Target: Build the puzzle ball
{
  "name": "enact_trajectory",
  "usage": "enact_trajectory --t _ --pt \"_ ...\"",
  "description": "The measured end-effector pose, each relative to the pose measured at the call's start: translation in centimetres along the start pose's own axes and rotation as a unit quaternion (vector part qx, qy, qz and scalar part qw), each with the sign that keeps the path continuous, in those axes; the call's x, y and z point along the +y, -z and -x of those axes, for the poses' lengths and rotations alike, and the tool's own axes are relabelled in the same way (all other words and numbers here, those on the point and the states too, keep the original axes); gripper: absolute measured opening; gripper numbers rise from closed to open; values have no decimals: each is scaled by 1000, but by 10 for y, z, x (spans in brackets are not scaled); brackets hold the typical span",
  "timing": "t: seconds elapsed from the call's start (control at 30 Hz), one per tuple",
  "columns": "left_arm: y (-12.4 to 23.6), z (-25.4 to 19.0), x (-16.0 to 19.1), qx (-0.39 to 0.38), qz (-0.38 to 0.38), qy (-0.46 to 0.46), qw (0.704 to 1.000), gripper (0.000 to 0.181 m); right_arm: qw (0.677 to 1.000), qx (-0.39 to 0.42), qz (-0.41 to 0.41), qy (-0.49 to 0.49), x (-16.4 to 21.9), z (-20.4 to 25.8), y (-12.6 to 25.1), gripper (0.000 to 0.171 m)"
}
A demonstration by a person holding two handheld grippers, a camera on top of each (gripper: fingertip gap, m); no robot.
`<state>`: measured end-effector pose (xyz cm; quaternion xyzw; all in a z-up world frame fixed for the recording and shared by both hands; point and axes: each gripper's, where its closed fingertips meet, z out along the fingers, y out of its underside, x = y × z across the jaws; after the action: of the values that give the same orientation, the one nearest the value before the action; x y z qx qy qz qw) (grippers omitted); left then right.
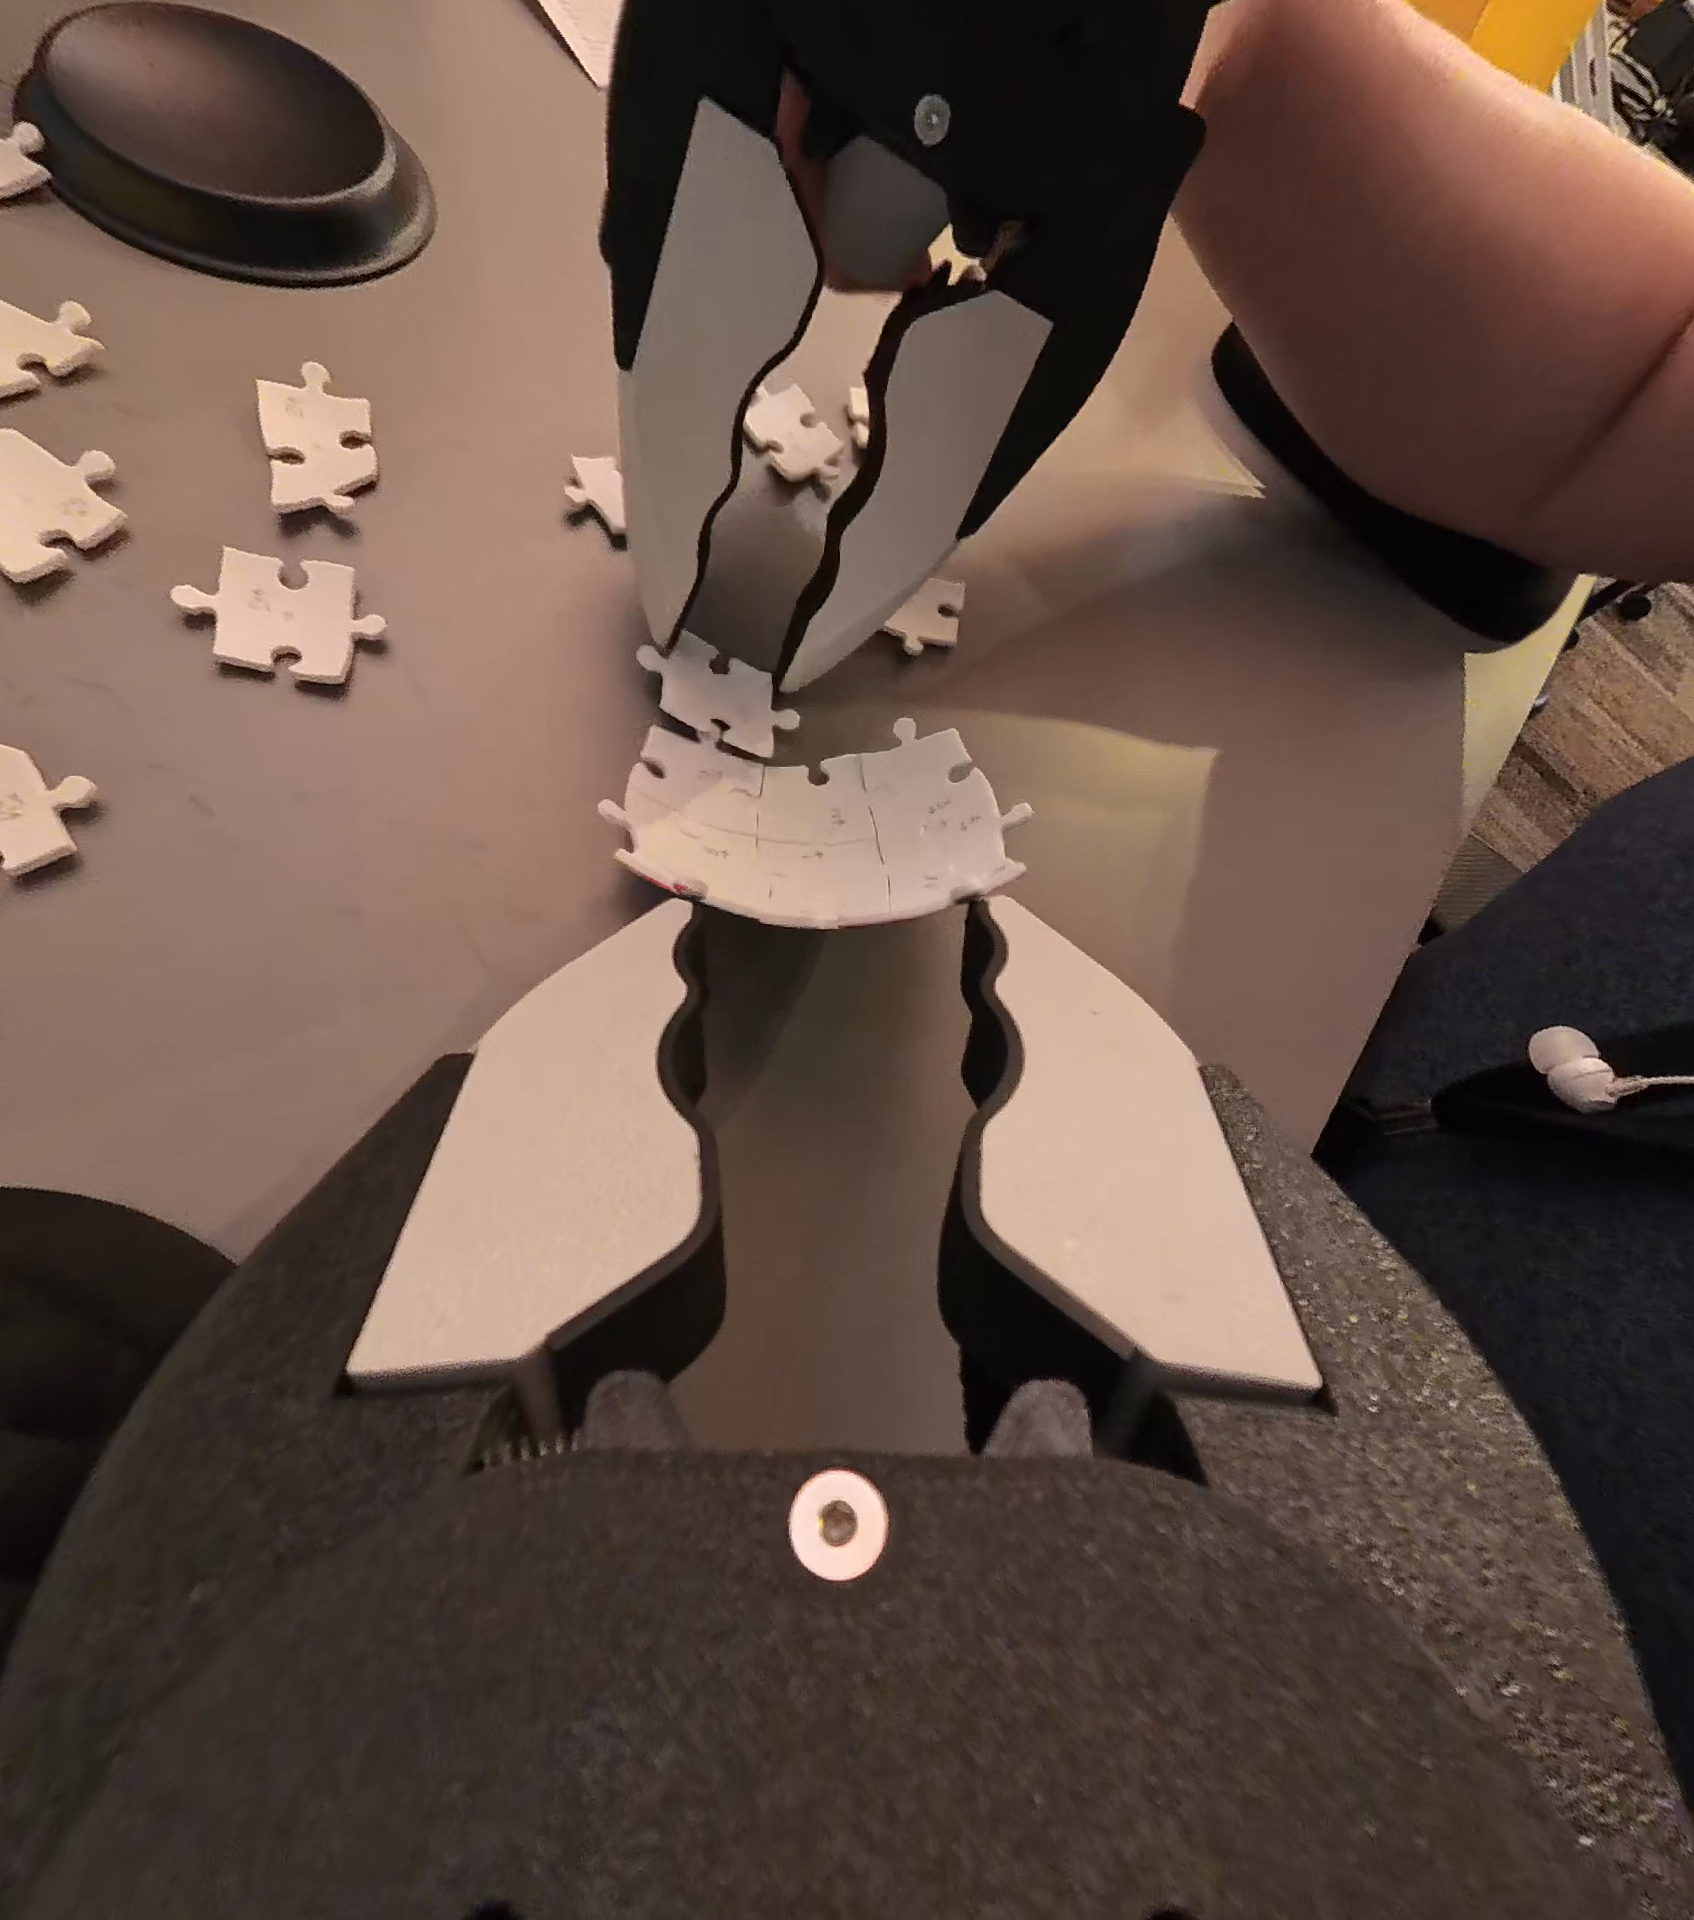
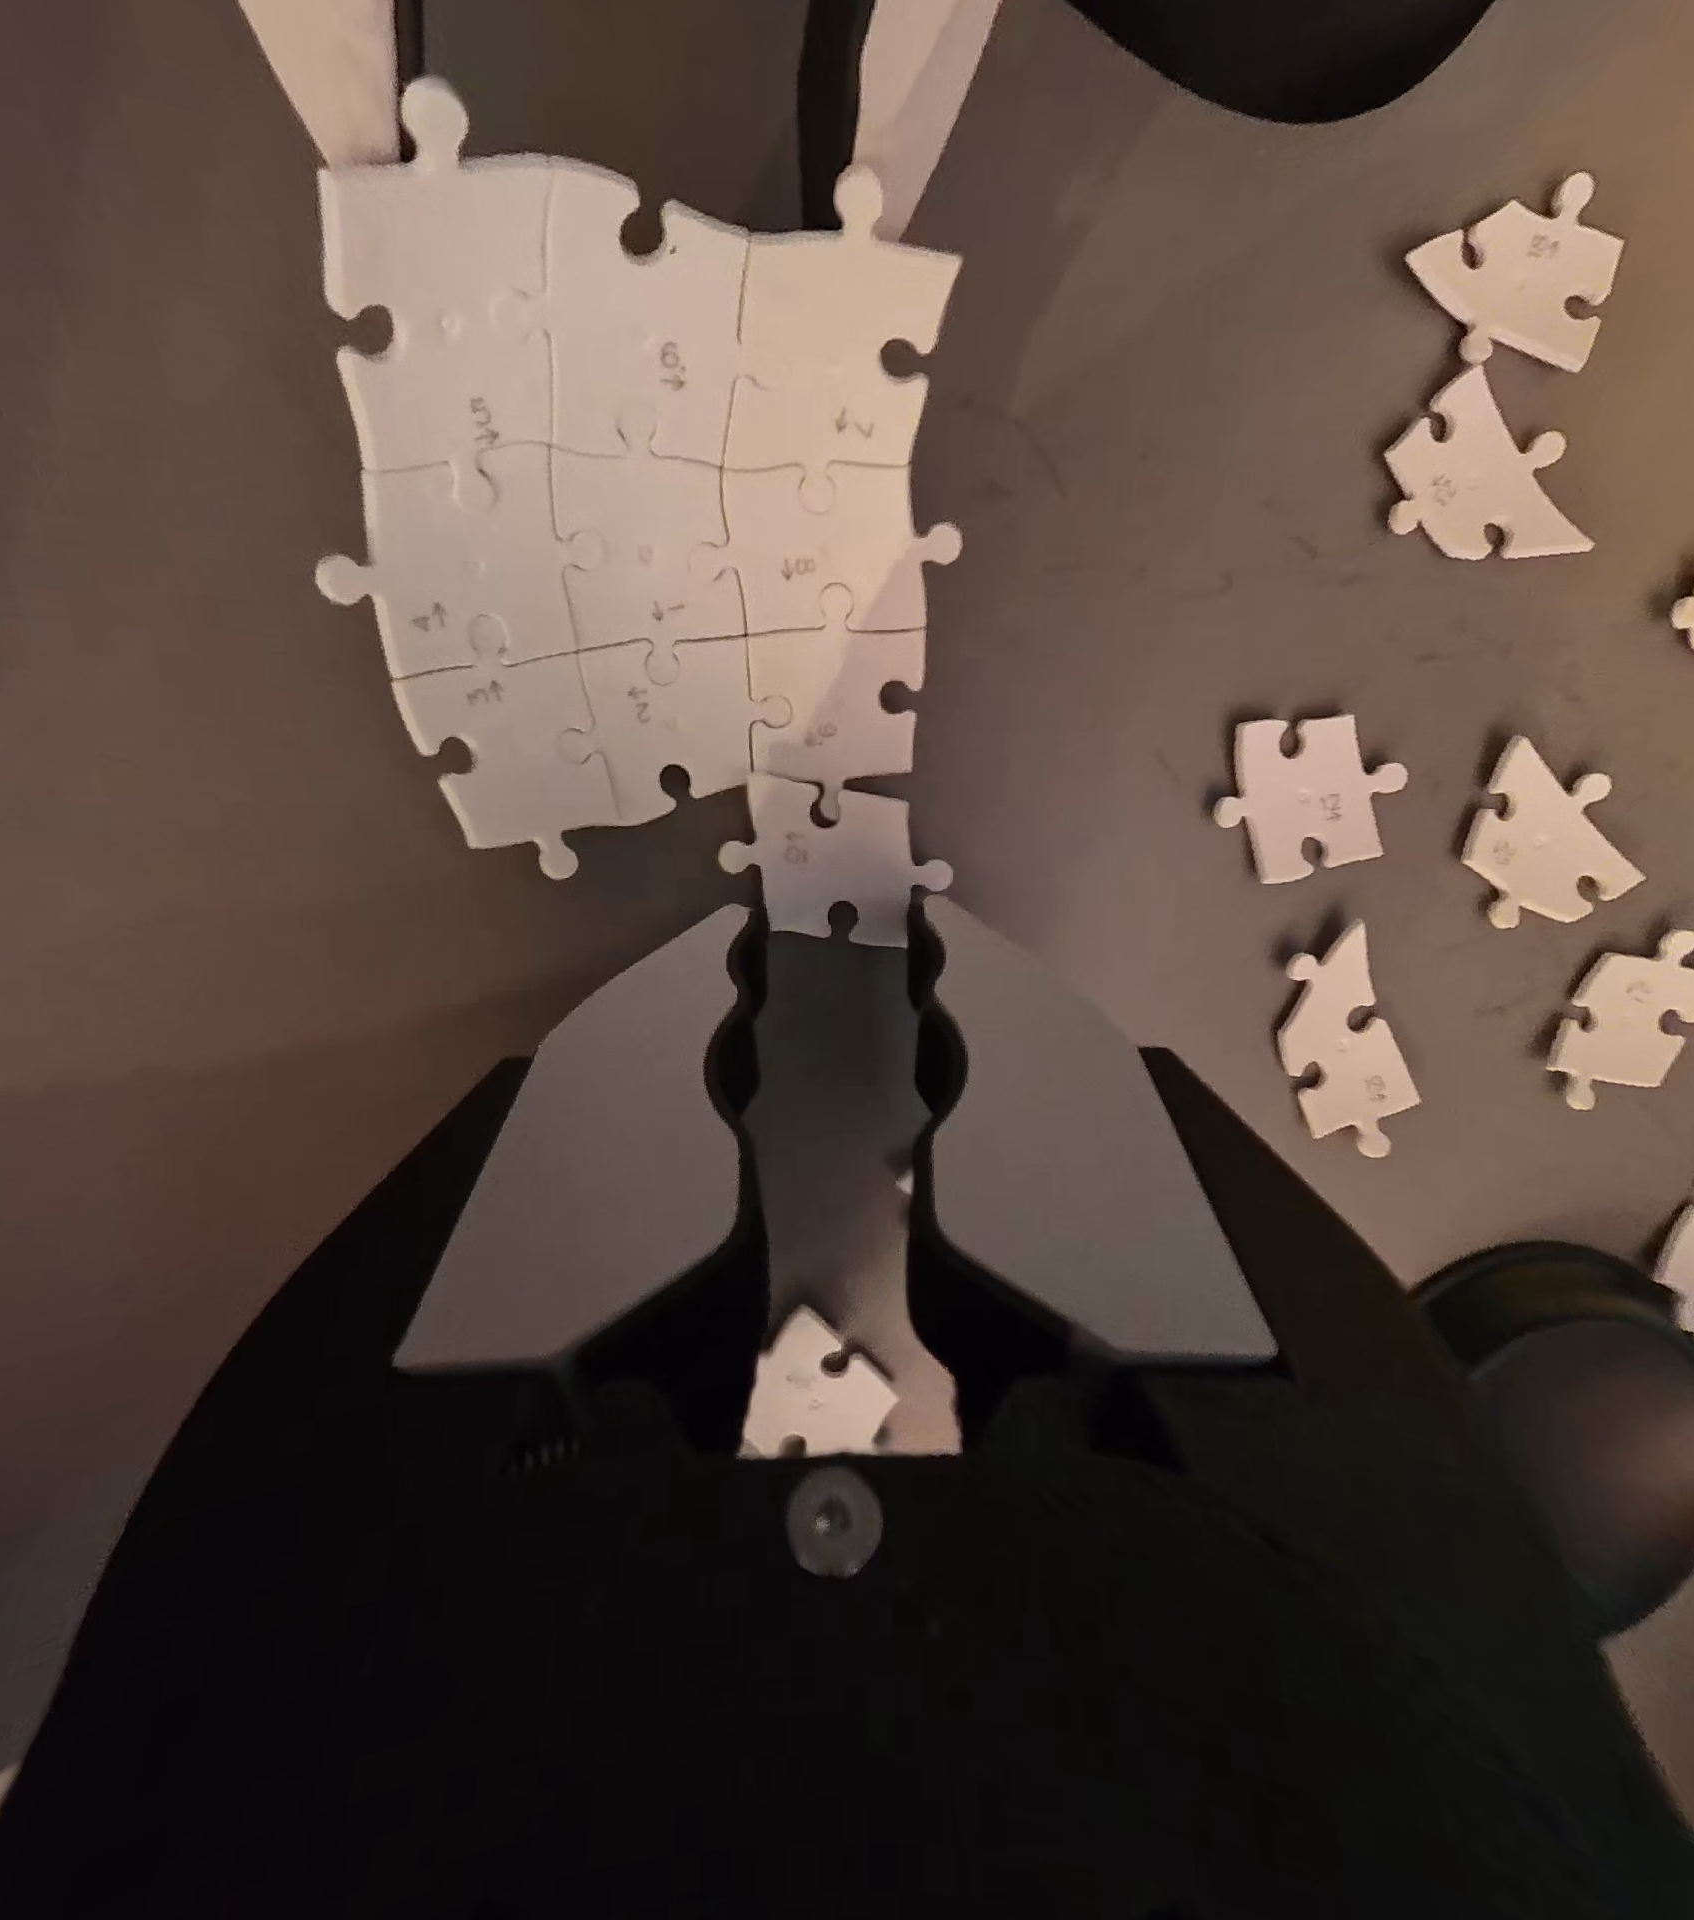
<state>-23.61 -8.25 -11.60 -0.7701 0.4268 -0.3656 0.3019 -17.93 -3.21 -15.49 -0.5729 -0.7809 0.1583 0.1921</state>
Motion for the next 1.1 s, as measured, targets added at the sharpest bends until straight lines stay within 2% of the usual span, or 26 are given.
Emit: enact_trajectory --t 0.63,1.0,1.1 --pt "-1 2 -5 30 3 14 999 46 990 -19 86 113 6 -7 0 27" --pt "-1 2 -3 29 8 15 999 46 994 -33 76 77 8 -5 1 36" --pt "-2 3 -3 28 9 15 999 46 996 -55 44 47 3 -1 6 36"
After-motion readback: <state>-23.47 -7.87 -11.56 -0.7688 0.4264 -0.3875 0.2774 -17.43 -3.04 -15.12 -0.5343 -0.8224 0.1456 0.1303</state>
